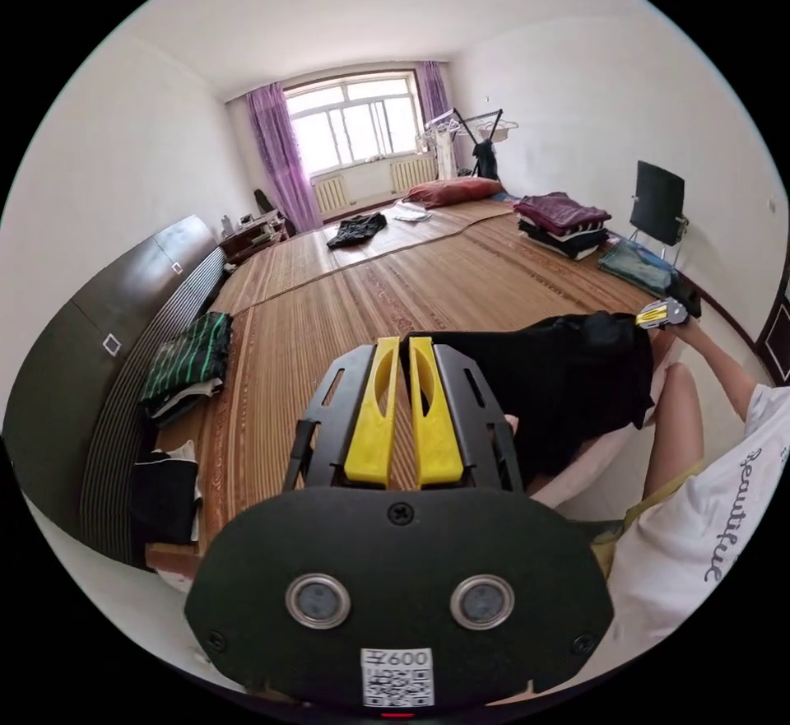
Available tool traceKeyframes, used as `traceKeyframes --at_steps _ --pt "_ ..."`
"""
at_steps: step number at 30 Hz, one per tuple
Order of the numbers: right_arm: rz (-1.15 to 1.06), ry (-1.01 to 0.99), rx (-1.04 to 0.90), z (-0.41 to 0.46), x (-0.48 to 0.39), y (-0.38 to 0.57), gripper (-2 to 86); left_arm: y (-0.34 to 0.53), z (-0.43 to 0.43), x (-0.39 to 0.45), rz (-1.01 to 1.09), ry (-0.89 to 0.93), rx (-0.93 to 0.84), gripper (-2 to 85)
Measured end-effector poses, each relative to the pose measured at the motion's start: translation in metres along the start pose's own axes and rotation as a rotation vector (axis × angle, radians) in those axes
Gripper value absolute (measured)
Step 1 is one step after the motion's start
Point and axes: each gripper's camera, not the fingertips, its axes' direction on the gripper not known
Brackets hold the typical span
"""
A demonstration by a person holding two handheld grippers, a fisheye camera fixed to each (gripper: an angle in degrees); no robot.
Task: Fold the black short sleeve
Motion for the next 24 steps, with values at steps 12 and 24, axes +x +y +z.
traceKeyframes --at_steps 12,24 --pt "0.029 0.377 -0.199 0.039 0.056 0.056 -0.8 -0.02 0.144 -0.034 -0.114 -0.327 -0.296 5.4" --pt "0.368 -0.304 0.313 -0.192 0.17 0.123 2.1 0.027 0.127 -0.096 -0.264 -0.078 -0.232 10.3"
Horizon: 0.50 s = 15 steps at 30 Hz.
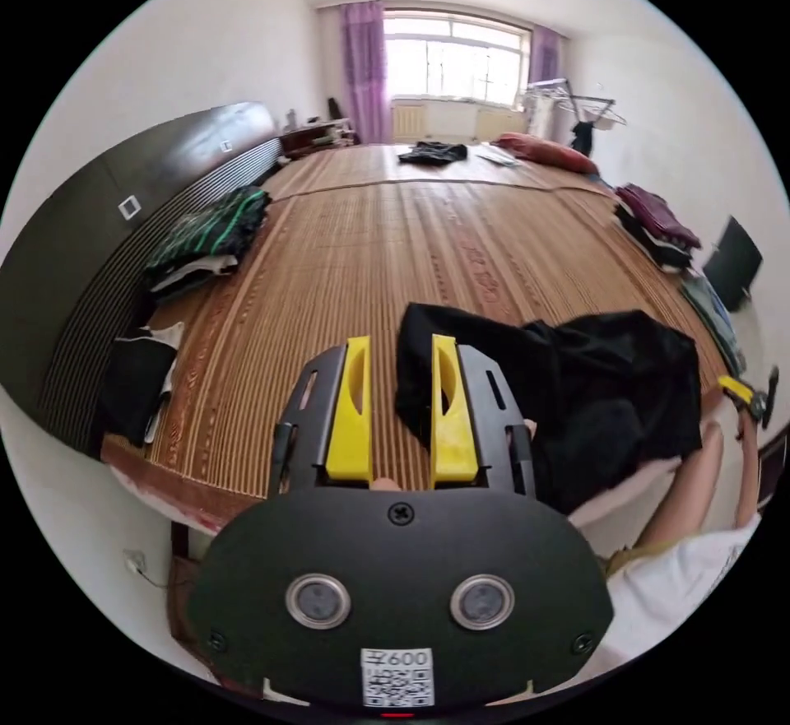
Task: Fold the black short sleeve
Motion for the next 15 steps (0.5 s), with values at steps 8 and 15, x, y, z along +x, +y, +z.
traceKeyframes --at_steps 8,15 --pt "0.054 -0.515 0.056 -0.043 -0.029 -0.055 9.7 0.046 0.007 0.113 0.475 0.312 -0.2 16.7" --pt "-0.065 -0.766 -0.05 -0.051 -0.101 -0.051 8.0 0.093 0.009 0.206 0.949 0.032 -0.16 8.1"
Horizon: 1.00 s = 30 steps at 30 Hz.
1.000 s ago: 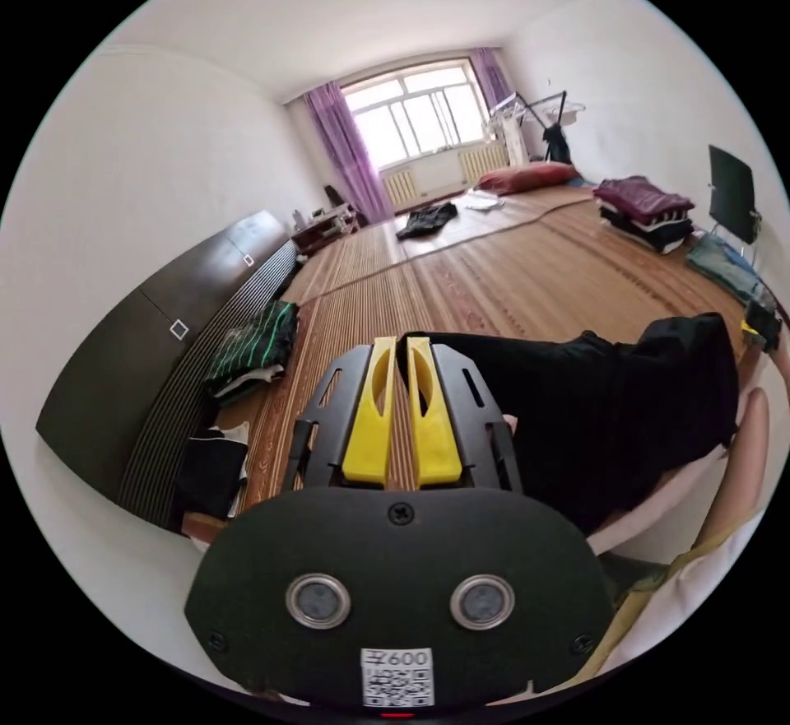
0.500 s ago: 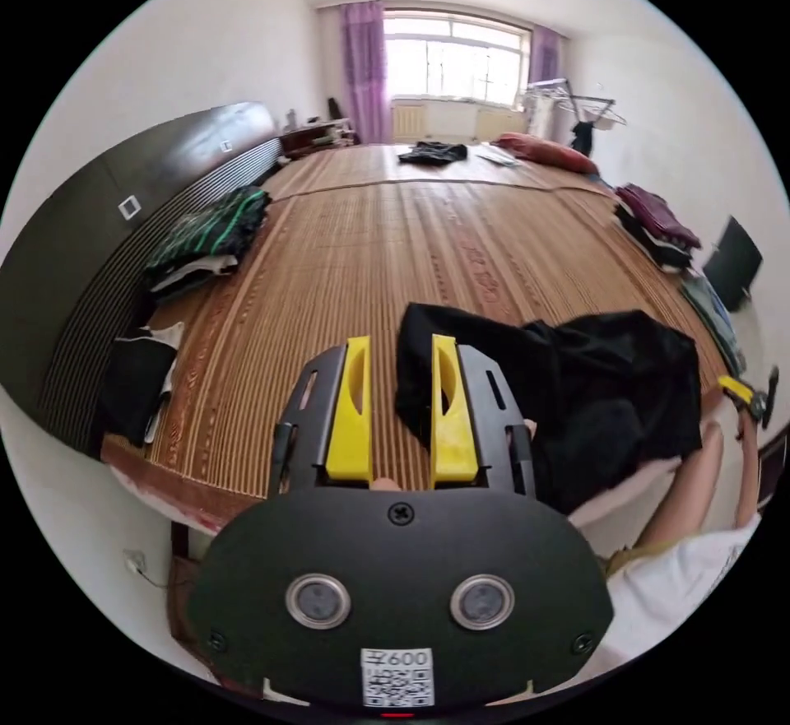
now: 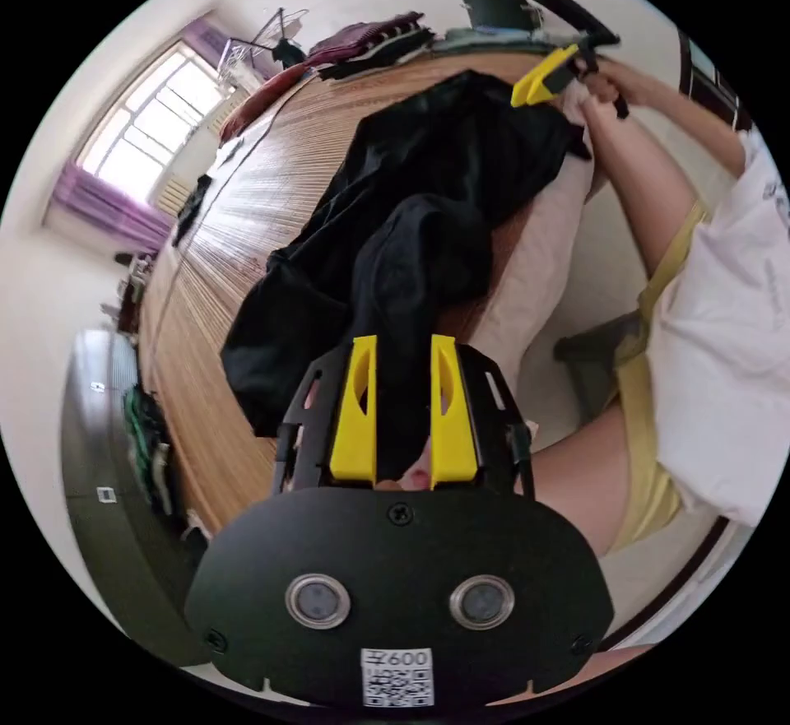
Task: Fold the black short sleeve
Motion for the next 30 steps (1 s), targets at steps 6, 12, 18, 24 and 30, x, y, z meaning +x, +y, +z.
traceKeyframes --at_steps 6,12,18,24,30 --pt "-0.06 0.284 -0.21 0.051 -0.05 0.032 3.4 0.027 -0.026 -0.041 -0.065 -0.092 0.07 2.6" --pt "-0.029 0.16 -0.229 0.061 -0.08 0.067 -0.6 0.096 -0.077 -0.124 -0.378 -0.232 0.193 2.0" --pt "-0.025 -0.004 -0.118 0.037 -0.125 0.088 -0.7 0.215 -0.076 -0.21 -1.148 -0.097 0.32 2.2" --pt "-0.019 0.116 0.017 0.034 -0.15 0.084 3.2 0.215 -0.061 -0.193 -1.065 0.051 0.336 2.4" --pt "-0.138 0.208 -0.041 0.146 -0.181 0.054 9.9 0.117 -0.003 -0.148 -0.604 0.012 0.058 2.5"
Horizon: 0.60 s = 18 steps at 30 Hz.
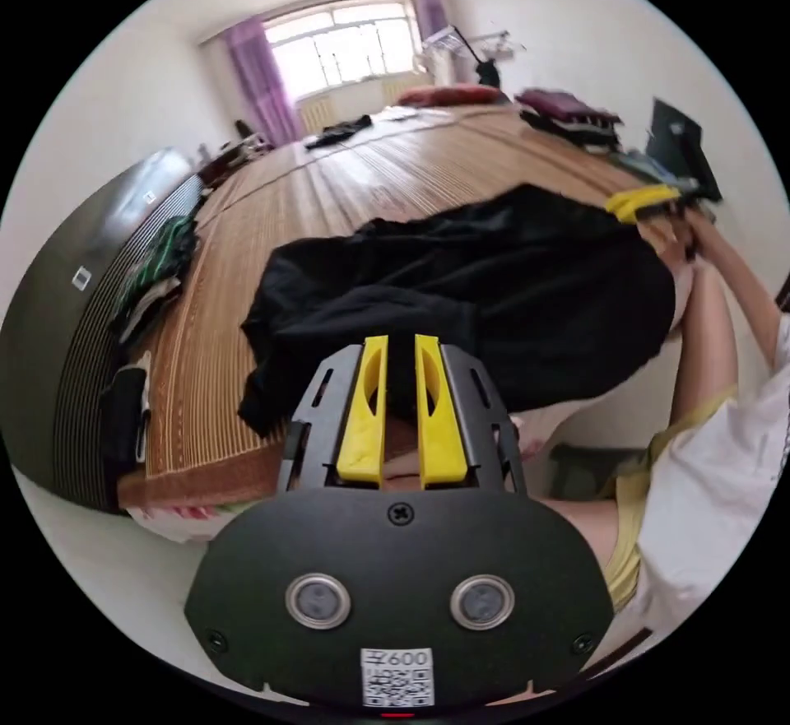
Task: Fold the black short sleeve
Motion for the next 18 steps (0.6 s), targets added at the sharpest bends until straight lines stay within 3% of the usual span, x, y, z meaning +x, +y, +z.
traceKeyframes --at_steps 2,5,12,16,18 --pt "-0.011 0.09 -0.071 0.049 -0.01 -0.006 9.3 -0.017 0.052 0.027 0.191 0.052 -0.264 2.2" --pt "-0.069 0.217 -0.247 0.141 -0.027 0.013 5.7 -0.021 0.064 0.047 0.31 -0.013 -0.268 2.0" --pt "-0.479 0.652 -0.324 0.247 -0.158 0.13 -0.6 -0.041 0.084 -0.005 0.062 0.062 -0.27 1.8" --pt "-0.662 1.009 -0.613 0.34 -0.188 0.227 -0.8 -0.067 0.108 -0.02 0.035 0.067 -0.252 1.7" --pt "-0.63 1.074 -0.757 0.361 -0.187 0.259 -0.9 -0.082 0.12 -0.027 -0.01 0.064 -0.251 1.6"
